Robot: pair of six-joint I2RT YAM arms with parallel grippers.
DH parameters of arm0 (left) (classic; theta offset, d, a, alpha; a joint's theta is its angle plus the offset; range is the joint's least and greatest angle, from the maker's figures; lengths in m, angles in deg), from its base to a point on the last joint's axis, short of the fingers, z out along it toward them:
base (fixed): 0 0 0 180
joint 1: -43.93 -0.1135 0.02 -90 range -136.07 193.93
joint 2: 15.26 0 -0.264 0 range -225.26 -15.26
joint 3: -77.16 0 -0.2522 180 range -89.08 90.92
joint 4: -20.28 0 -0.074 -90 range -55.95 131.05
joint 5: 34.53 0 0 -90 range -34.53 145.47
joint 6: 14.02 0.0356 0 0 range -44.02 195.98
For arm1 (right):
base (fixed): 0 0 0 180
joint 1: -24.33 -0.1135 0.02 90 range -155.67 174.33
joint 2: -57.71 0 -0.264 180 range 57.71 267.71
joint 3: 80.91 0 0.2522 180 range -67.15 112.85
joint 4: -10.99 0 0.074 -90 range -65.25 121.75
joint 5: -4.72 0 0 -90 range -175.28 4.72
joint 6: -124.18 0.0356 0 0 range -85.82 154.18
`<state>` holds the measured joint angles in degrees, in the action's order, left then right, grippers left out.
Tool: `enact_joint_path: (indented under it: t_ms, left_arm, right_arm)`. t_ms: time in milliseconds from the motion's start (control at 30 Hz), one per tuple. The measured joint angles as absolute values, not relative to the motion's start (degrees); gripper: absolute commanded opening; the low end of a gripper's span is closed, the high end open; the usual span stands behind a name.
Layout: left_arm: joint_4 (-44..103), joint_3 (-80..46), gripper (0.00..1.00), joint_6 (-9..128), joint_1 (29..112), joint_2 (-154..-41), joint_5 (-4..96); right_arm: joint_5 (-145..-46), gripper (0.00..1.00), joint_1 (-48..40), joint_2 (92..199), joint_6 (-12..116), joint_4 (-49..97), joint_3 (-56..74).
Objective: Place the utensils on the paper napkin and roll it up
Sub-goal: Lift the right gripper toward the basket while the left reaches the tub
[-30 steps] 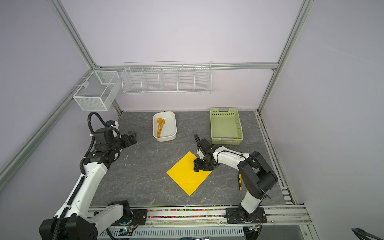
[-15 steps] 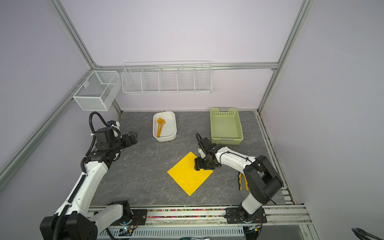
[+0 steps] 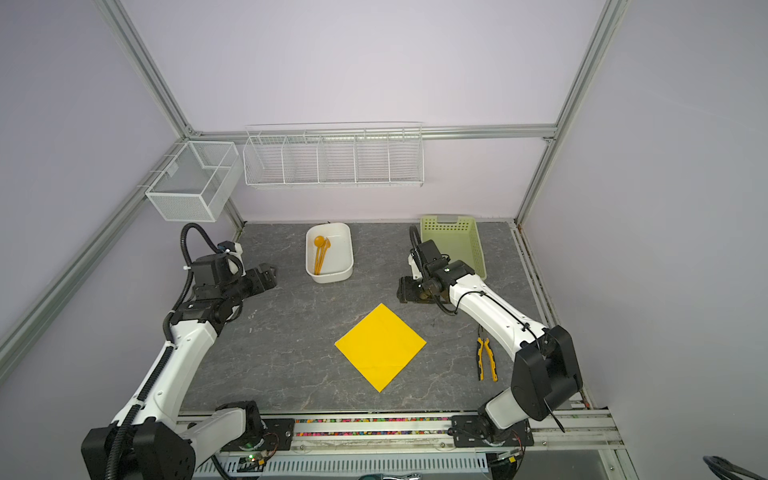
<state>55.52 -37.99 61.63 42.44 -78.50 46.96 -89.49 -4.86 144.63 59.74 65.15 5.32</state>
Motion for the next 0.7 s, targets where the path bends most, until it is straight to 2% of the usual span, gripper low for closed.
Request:
enact_joint_path:
  t_ms: [400,700]
  left_arm:
    - [56.6,-36.1,0.83,61.2,43.9,-81.1,46.7]
    - [64.1,-16.7,0.71,62.3,54.1,-97.2,51.0]
  right_arm:
    - [-87.5,0.57,2.6,147.9,56.1,69.2,13.7]
    - [-87.8,0.57,4.0,147.8,55.1,70.6,14.0]
